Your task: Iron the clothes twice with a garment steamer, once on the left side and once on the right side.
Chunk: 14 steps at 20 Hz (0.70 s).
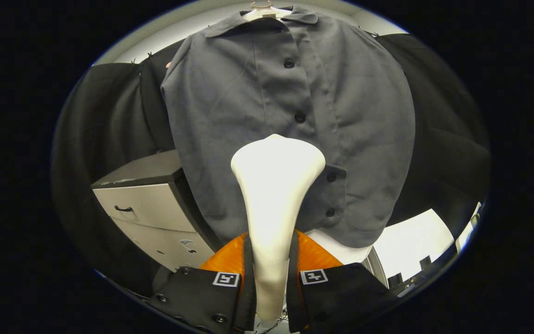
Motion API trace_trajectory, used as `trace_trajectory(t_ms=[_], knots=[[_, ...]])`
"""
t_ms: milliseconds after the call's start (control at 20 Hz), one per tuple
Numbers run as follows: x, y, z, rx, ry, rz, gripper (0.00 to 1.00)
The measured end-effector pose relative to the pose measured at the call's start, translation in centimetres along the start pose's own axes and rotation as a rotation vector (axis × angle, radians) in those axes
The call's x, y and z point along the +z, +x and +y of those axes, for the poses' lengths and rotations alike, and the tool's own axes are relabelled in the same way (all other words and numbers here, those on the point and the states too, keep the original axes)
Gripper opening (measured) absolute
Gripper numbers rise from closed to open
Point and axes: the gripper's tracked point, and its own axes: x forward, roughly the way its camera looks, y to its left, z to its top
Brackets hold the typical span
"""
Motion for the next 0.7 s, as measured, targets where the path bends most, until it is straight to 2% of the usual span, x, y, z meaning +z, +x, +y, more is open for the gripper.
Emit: trace_trajectory(t_ms=[350,700], knots=[[8.8,-6.1,-0.7,0.023,-0.012,-0.118,0.34],[19.5,-9.7,-3.9,-0.011,-0.035,-0.253,0.34]])
